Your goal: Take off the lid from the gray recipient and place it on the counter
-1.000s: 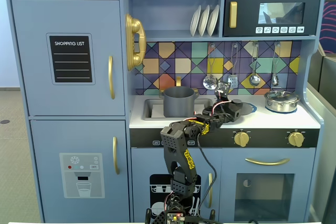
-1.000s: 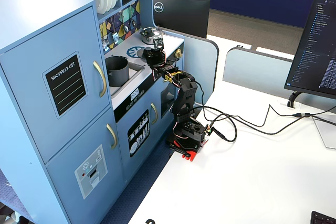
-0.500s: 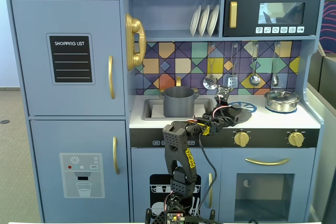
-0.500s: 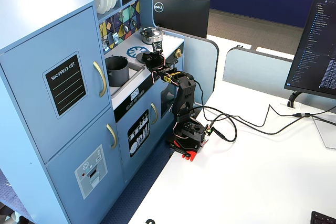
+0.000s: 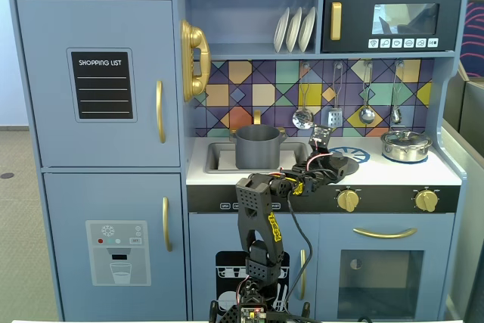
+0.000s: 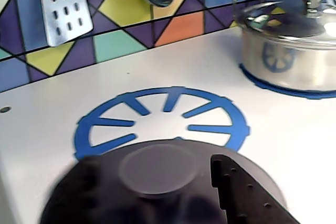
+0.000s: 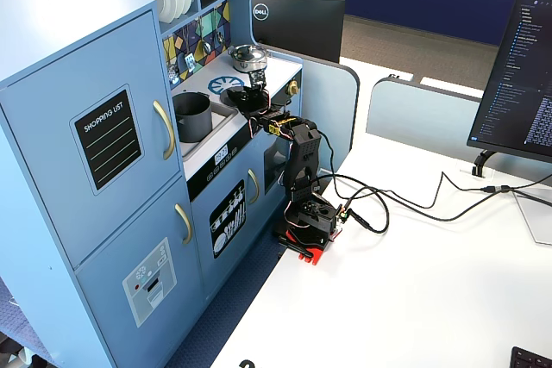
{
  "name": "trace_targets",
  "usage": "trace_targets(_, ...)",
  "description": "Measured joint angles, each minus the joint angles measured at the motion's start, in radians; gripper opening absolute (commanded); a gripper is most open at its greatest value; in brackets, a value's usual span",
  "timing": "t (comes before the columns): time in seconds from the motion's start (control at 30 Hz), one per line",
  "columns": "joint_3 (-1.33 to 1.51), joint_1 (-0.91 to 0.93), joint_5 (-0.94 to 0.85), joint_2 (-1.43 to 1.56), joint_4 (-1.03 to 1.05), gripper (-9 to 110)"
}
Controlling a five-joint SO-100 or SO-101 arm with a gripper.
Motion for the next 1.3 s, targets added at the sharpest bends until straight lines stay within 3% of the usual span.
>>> trace_targets(0.3,0.002,0.025,0.006,0.000,-0.012,37)
trace_targets(0.6,0.012,0.014,0.008,0.163,0.078,27)
trace_targets(0.83,0.038,-0.066,0.063,0.575,0.532,0)
trace_targets(1.07,0.048,-0.316,0.110,0.957,1.255,0)
trace_targets(1.3,0.233,-0.512,0.104,1.074,1.534,0)
